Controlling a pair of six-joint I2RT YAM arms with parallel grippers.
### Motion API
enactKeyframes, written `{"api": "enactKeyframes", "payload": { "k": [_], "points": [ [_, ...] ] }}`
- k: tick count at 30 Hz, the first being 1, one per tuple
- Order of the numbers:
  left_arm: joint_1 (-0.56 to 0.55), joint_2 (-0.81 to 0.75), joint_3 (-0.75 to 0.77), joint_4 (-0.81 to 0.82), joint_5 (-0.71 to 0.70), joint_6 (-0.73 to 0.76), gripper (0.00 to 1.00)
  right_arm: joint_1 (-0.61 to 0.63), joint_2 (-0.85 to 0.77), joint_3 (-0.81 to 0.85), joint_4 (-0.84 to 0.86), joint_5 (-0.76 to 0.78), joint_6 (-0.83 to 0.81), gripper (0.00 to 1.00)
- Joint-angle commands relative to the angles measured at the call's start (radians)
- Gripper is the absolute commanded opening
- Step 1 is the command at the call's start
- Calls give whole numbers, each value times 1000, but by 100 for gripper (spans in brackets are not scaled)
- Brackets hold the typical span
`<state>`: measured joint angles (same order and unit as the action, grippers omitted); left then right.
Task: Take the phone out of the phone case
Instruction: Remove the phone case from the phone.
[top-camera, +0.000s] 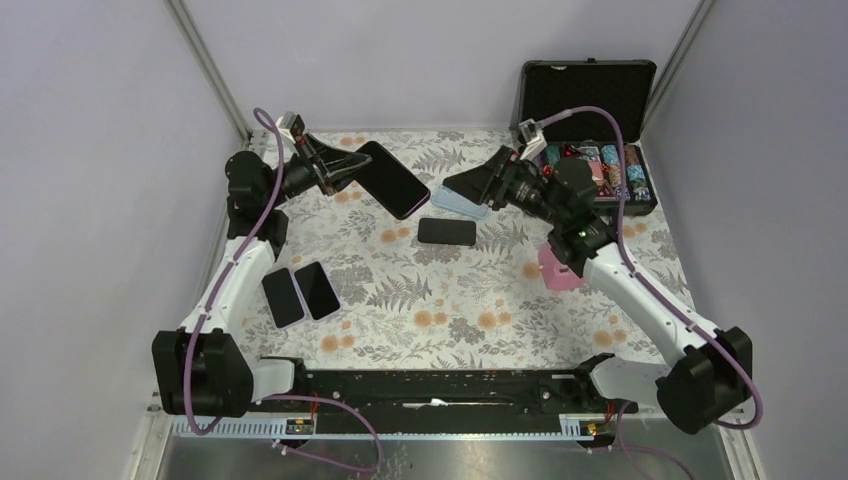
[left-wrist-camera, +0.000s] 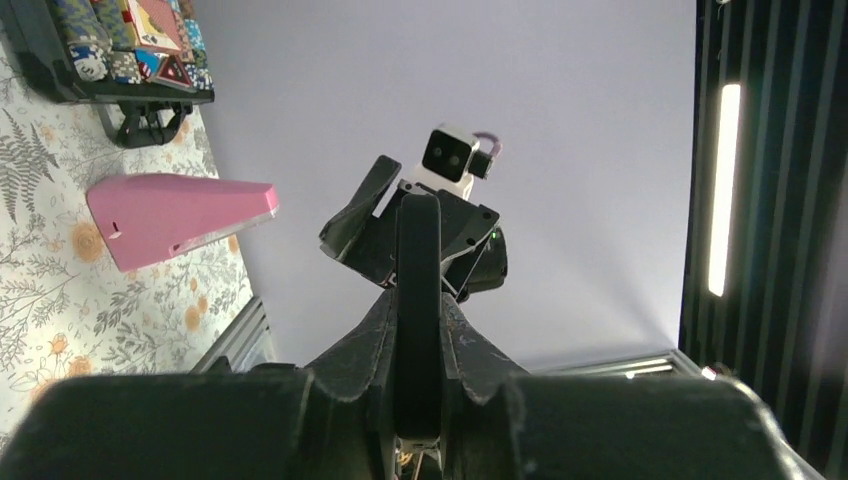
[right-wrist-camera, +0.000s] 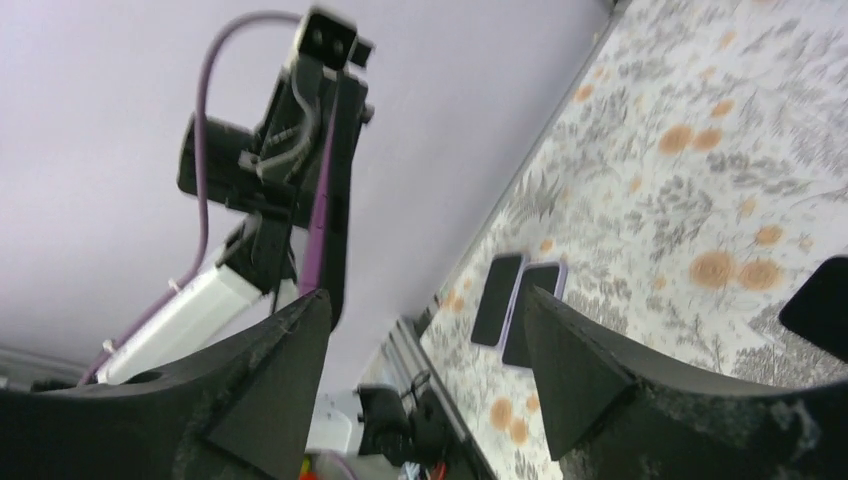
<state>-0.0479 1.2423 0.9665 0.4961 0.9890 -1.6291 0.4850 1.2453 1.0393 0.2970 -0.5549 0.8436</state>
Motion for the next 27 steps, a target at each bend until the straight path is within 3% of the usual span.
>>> {"api": "enactKeyframes", "payload": {
  "k": [1, 7, 12, 16, 19, 24, 27],
  "points": [
    [19, -42, 24, 68, -94, -68, 0, -16, -100, -81, 238, 214, 109, 79],
    [19, -75, 18, -16, -206, -81, 0, 14, -129, -110, 315, 267, 202, 84],
    [19, -101, 20, -57, -280, -110, 0, 172, -64, -77, 362, 367, 237, 84],
    [19, -108, 17, -51, -311, -127, 0, 233, 19, -15, 297, 426, 360, 82],
    [17, -115, 18, -64, -319, -124, 0, 262, 63, 15, 376, 429, 363, 79],
    [17, -136, 7, -66, -347, -127, 0, 272, 121, 41, 436, 401, 392, 61],
    [17, -145, 11, -84, -359, -120, 0, 277, 138, 47, 433, 386, 394, 59]
  ]
}}
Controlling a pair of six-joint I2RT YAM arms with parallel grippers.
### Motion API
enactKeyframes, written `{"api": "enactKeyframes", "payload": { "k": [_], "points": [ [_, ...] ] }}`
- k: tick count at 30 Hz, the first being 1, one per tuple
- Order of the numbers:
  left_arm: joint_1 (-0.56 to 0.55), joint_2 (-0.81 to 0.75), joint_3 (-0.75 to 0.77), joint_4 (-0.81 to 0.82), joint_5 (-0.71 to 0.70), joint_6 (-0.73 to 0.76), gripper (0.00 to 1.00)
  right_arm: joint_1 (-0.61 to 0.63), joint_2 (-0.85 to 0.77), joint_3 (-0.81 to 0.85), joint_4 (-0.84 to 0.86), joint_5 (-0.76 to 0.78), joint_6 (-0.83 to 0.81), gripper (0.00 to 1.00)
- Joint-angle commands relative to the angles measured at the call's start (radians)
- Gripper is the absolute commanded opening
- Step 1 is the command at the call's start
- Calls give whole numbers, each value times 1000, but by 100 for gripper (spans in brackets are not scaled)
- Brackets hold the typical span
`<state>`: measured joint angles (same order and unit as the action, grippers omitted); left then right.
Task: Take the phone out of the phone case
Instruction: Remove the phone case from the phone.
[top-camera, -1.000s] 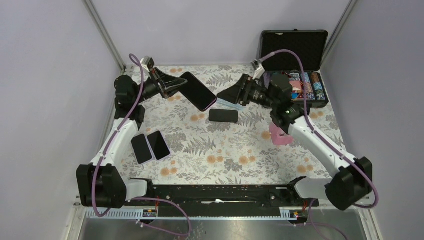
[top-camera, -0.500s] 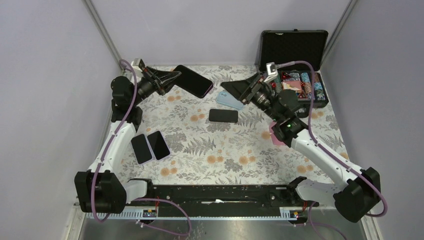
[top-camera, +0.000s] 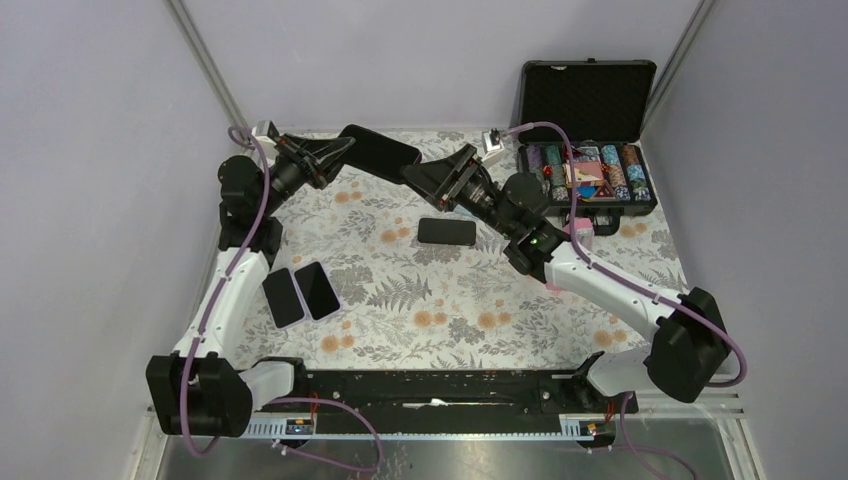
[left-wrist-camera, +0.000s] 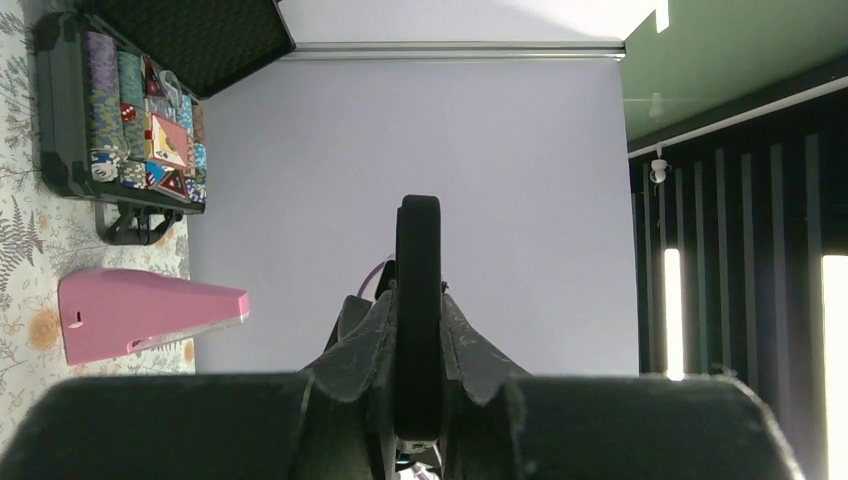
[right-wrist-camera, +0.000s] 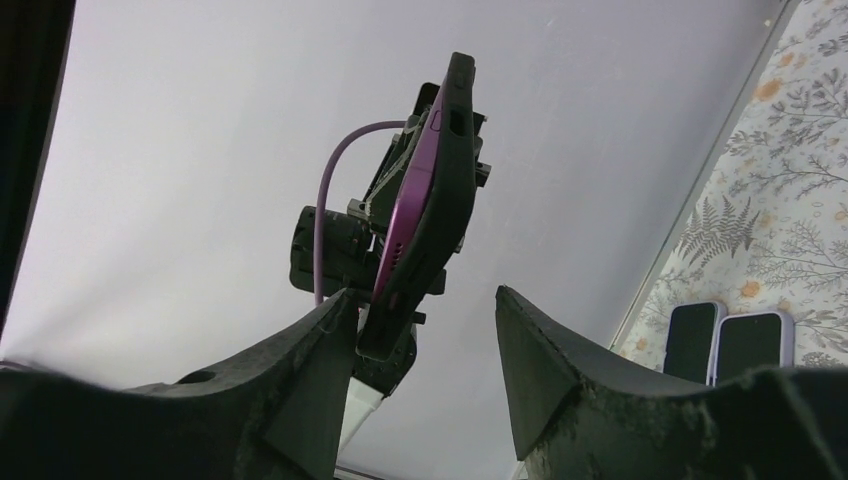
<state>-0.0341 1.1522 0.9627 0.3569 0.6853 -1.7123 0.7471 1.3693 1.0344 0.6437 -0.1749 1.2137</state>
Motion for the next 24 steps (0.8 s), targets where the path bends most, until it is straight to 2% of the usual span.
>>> {"api": "enactKeyframes", "payload": {
  "k": [1, 3, 6, 12, 17, 20, 24],
  "points": [
    [3, -56, 16, 53, -61, -35, 0, 19, 17, 52, 90, 0, 21, 60],
    [3, -56, 16, 43, -69, -36, 0, 24, 23, 51, 109, -12, 13, 60],
    [3, -61, 19, 1, -80, -36, 0, 27, 37, 39, 177, -37, 8, 47],
    [3, -64, 8, -35, -87, -66, 0, 28, 64, 31, 248, -80, -14, 28],
    [3, -62, -29, -88, -78, -119, 0, 29, 78, 15, 300, -126, -78, 27],
    [3, -46, -106, -19, -49, -220, 0, 28, 67, -4, 278, -150, -163, 21],
    [3, -50, -193, 54, -19, -338, 0, 28, 35, -32, 246, -192, -290, 16]
  ]
}}
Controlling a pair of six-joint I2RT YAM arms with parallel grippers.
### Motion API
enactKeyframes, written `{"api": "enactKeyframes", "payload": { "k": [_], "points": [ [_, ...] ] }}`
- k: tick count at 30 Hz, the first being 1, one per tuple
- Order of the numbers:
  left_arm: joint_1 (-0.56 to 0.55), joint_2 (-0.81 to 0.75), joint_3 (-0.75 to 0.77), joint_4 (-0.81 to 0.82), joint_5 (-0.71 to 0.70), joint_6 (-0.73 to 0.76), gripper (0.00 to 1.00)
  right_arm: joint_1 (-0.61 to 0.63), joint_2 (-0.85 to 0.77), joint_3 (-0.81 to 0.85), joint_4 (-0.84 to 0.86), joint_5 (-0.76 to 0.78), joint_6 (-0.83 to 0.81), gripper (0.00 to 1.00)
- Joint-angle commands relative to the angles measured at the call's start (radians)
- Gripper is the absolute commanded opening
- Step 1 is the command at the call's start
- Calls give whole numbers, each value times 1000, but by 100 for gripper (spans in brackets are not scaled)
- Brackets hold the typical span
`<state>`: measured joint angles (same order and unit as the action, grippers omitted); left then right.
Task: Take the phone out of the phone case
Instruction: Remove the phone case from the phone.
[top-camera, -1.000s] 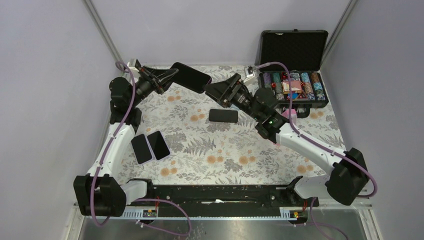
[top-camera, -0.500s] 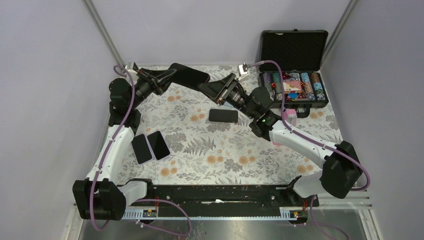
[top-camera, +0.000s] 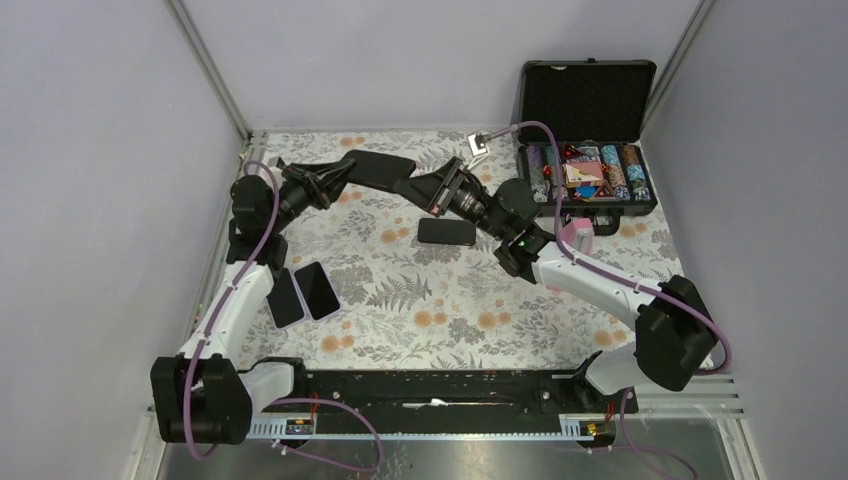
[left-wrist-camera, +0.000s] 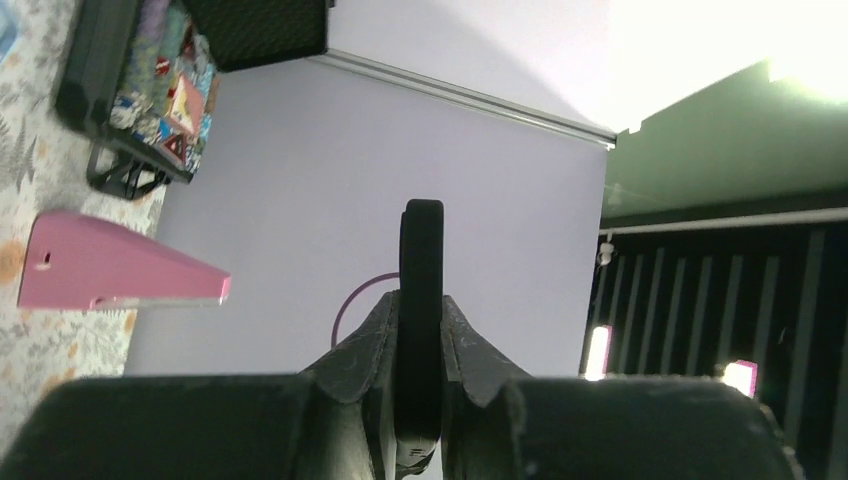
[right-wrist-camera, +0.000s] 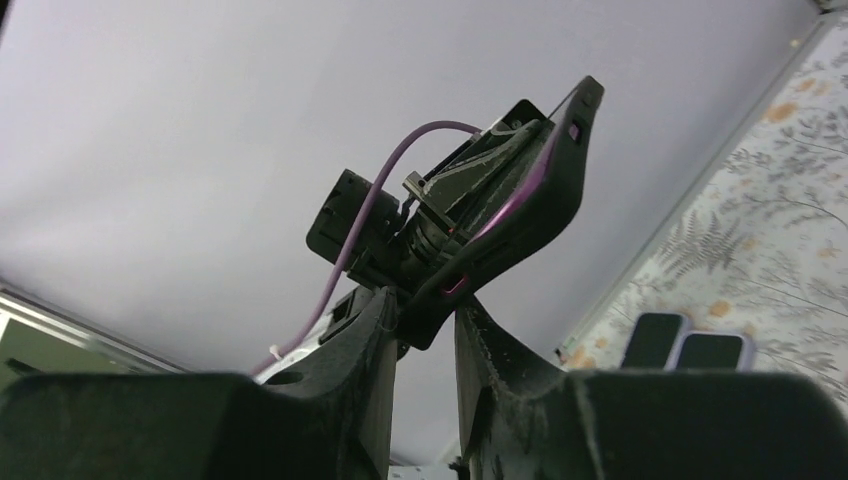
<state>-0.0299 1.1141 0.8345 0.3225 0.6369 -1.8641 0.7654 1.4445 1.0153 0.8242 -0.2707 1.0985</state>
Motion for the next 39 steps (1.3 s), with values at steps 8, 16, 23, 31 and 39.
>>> {"api": "enactKeyframes", "payload": {
  "k": [8, 16, 23, 31, 39],
  "points": [
    [-5, 0, -112, 183, 113, -333, 0, 10, -49, -14, 69, -207, -303, 11],
    [-8, -15, -145, 247, 119, -392, 0, 7, -11, -15, 145, -290, -248, 0],
    [-7, -42, -159, 300, 70, -431, 0, -3, -19, -39, 111, -234, -247, 0],
    [-8, -17, -140, 430, 57, -467, 0, -16, -3, -55, -99, -91, -164, 0],
    [-10, 10, -87, 556, 46, -494, 0, -16, 71, -3, -289, -94, 56, 5]
  ]
}}
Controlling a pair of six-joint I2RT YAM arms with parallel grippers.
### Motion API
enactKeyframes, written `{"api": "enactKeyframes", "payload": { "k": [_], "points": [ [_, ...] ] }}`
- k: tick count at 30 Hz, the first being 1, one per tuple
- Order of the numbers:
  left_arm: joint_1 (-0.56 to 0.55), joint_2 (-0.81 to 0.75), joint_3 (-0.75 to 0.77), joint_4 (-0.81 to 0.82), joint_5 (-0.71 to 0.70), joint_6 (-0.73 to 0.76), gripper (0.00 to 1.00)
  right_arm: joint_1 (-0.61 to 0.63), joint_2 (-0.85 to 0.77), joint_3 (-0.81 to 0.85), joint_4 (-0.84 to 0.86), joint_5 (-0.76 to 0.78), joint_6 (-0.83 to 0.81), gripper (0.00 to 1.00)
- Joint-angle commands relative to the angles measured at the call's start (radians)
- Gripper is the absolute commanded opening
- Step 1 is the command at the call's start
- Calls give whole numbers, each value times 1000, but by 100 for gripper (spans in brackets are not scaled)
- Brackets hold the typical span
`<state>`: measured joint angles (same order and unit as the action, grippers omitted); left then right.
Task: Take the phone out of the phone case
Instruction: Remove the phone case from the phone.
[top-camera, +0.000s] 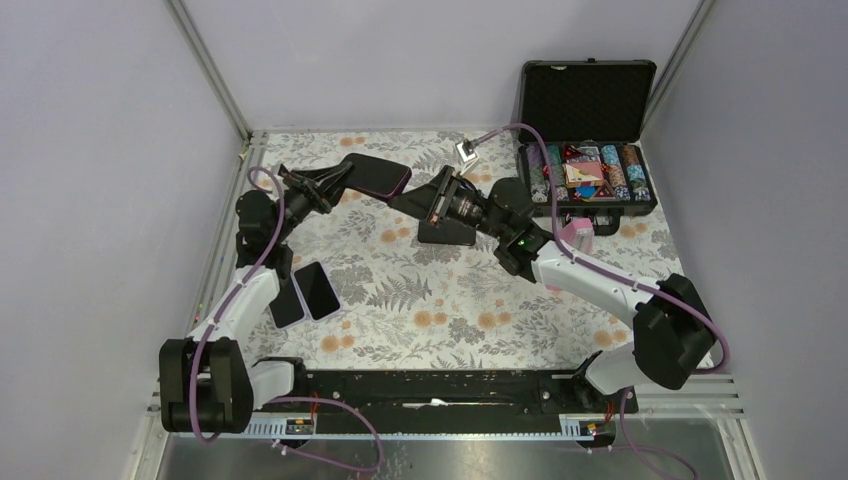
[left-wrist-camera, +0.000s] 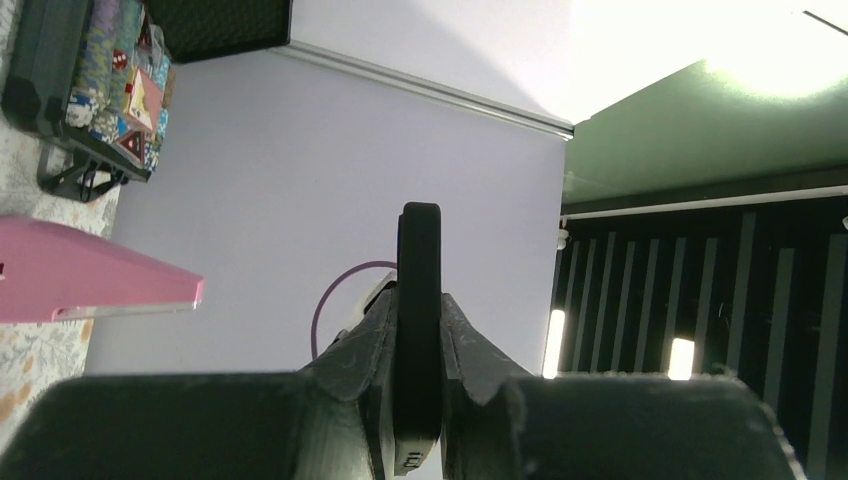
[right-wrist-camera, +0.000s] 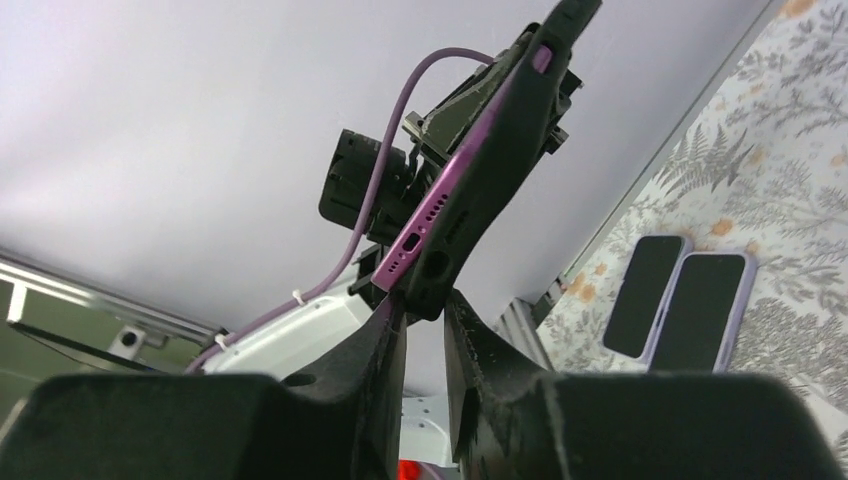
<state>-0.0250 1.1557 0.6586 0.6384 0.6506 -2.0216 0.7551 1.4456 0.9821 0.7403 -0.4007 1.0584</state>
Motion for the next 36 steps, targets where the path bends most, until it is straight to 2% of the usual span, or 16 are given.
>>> {"api": "enactKeyframes", "payload": {
  "k": [1, 9, 13, 17, 19, 24, 25, 28, 33, 36],
  "points": [
    [-15, -34, 100, 239, 32, -335, 0, -6, 78, 31, -201, 34, 121, 6],
    [-15, -21, 171, 287, 9, -325, 0, -9, 95, 68, -407, 78, 135, 10],
    [-15, -7, 202, 351, -10, -326, 0, -17, 124, 64, -413, 56, 192, 15],
    [-15, -9, 236, 327, -5, -281, 0, -20, 140, 65, -317, 20, 223, 27],
    [-15, -14, 250, 303, 5, -253, 0, -30, 137, 63, -244, 3, 225, 38],
    [-13, -18, 255, 309, 3, -237, 0, -80, 111, 1, 85, 14, 295, 71],
    [-13, -20, 256, 309, 5, -230, 0, -89, 110, -6, 135, 14, 306, 74],
    [-13, -25, 252, 305, 2, -220, 0, -111, 111, -22, 270, 7, 328, 77],
    [9, -39, 282, 308, 3, -210, 0, -142, 109, -128, 492, 81, 409, 77],
    [11, -37, 320, 264, 32, -171, 0, -154, 96, -98, 420, 29, 377, 77]
  ]
}}
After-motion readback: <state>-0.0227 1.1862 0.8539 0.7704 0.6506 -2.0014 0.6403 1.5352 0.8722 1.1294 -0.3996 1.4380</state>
